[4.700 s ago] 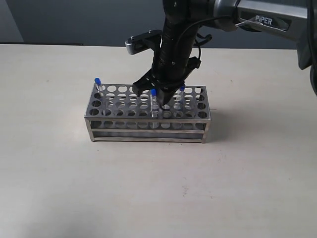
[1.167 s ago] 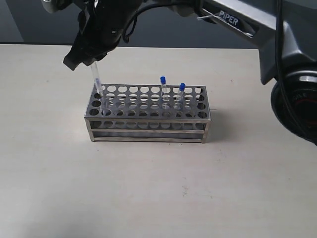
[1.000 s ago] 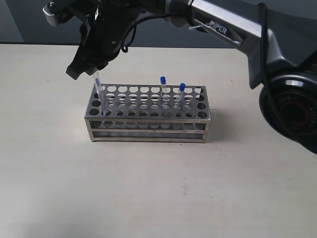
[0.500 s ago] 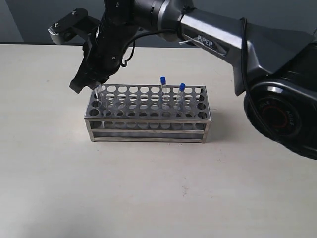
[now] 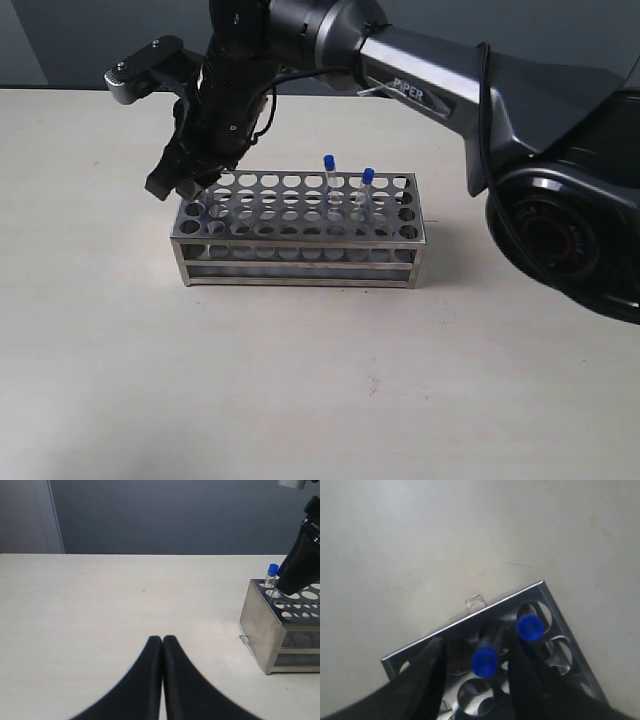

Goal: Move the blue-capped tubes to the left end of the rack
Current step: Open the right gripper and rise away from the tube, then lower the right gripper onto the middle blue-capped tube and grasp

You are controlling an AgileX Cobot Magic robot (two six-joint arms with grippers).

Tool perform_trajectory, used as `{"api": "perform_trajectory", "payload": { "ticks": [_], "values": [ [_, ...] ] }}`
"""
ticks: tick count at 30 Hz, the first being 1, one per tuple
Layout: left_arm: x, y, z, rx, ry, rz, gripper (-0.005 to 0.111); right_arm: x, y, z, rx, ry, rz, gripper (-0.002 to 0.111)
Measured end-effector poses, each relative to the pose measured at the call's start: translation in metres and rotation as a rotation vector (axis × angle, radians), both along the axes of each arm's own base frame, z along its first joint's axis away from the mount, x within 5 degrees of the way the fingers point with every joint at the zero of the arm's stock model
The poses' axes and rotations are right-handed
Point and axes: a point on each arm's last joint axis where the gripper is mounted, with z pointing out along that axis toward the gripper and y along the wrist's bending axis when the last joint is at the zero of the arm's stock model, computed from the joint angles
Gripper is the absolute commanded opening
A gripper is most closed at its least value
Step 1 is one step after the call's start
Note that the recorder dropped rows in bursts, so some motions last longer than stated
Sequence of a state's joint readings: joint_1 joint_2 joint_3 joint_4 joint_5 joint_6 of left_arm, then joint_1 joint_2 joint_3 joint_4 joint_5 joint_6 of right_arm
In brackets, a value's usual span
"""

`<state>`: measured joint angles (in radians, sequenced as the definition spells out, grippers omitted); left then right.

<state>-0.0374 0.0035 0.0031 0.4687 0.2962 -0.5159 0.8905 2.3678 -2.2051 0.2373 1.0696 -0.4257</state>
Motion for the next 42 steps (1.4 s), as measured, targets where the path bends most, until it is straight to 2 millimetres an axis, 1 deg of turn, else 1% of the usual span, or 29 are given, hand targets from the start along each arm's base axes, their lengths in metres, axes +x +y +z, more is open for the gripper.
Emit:
{"api": "perform_trajectory", "payload": {
  "ticks": [4,6,11,14,16,19,21,25,29,35,42],
  "values": [
    [0.000,0.000,0.000,0.000,0.000,0.000,0.001,-0.002,-0.002,0.004,-0.007,0.021,-0.019,0.032],
    [0.000,0.000,0.000,0.000,0.000,0.000,0.001,-0.004,-0.004,0.012,-0.010,0.017,-0.017,0.028],
    [0.000,0.000,0.000,0.000,0.000,0.000,0.001,-0.006,-0.017,0.040,-0.037,-0.025,-0.053,0.028],
    [0.000,0.000,0.000,0.000,0.000,0.000,0.001,0.002,-0.032,0.051,-0.083,-0.064,-0.117,0.028],
    [0.000,0.000,0.000,0.000,0.000,0.000,0.001,0.011,-0.042,0.053,-0.119,-0.085,-0.173,0.028],
    [0.000,0.000,0.000,0.000,0.000,0.000,0.001,0.029,-0.059,0.052,-0.150,-0.102,-0.259,0.028],
    [0.000,0.000,0.000,0.000,0.000,0.000,0.001,0.040,-0.071,0.048,-0.162,-0.086,-0.303,0.028],
    [0.000,0.000,0.000,0.000,0.000,0.000,0.001,0.052,-0.087,0.038,-0.185,-0.045,-0.351,0.028],
    [0.000,0.000,0.000,0.000,0.000,0.000,0.001,0.051,-0.089,0.030,-0.198,-0.013,-0.355,0.028],
    [0.000,0.000,0.000,0.000,0.000,0.000,0.001,0.050,-0.089,0.025,-0.204,0.008,-0.354,0.028],
    [0.000,0.000,0.000,0.000,0.000,0.000,0.001,0.053,-0.087,0.007,-0.237,0.029,-0.351,0.028]
  ]
}}
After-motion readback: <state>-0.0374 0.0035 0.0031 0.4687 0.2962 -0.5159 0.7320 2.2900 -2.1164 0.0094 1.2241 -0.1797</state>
